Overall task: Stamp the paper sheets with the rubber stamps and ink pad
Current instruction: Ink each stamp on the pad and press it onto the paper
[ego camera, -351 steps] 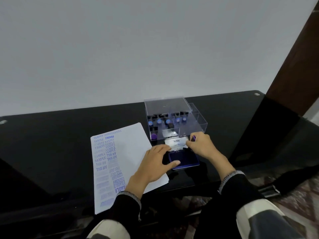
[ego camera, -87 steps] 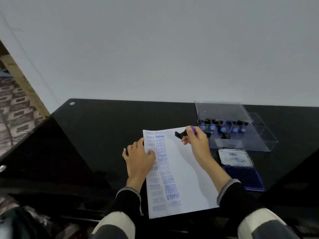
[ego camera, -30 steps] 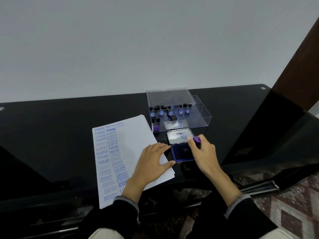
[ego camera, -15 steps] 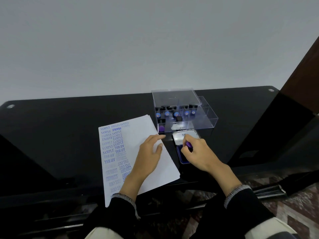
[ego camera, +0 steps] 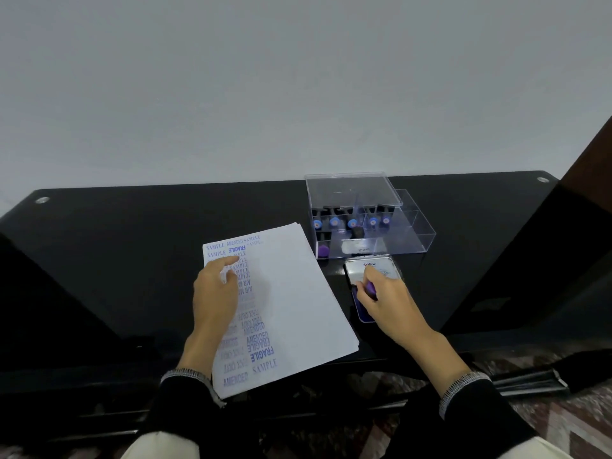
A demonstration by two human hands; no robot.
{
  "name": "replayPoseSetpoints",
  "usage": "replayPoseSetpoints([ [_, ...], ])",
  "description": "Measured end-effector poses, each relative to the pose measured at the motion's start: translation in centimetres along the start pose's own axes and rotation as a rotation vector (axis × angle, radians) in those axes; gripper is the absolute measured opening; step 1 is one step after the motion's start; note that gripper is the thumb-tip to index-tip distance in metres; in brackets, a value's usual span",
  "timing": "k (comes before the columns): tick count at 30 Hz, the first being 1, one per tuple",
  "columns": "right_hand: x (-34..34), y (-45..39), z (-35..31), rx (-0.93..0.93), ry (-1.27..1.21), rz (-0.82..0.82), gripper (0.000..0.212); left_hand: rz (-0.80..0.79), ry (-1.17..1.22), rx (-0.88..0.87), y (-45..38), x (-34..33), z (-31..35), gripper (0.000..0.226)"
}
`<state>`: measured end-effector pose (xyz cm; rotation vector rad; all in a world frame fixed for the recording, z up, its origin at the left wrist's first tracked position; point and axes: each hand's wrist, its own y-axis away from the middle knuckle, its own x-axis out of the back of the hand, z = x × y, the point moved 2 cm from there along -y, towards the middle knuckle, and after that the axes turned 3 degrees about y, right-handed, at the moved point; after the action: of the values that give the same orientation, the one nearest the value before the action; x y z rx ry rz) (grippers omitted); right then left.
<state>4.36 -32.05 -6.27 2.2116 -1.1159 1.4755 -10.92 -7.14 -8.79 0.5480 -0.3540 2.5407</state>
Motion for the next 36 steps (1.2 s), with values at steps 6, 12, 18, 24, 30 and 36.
replayPoseSetpoints([
  [6,-0.2,-0.8,0.3,-0.015,-0.003,-0.033,0.026,0.099,-0.111,-0.004,-0.7,1.7,-1.7,0.031],
  [12,-0.2,-1.4,0.3,0.008,0.015,-0.092,0.025,0.148,-0.153,0.016,-0.7,2.4,-2.3,0.029],
  [18,-0.7,-0.5,-0.3,0.076,0.155,-0.037,0.022,0.167,-0.187,-0.002,-0.2,2.3,-1.9,0.029],
  [24,-0.2,-1.1,0.0,0.047,0.032,-0.069,0.025,0.157,-0.233,-0.034,-0.7,2.1,-2.8,0.027],
  [30,-0.4,-1.2,-0.6,0.072,0.109,-0.066,0.024,0.142,-0.274,-0.060,-1.5,1.8,-4.0,0.025],
  [36,-0.4,-0.6,0.6,-0.026,-0.093,-0.010,0.020,0.141,-0.267,-0.070,-1.6,1.8,-4.3,0.023],
])
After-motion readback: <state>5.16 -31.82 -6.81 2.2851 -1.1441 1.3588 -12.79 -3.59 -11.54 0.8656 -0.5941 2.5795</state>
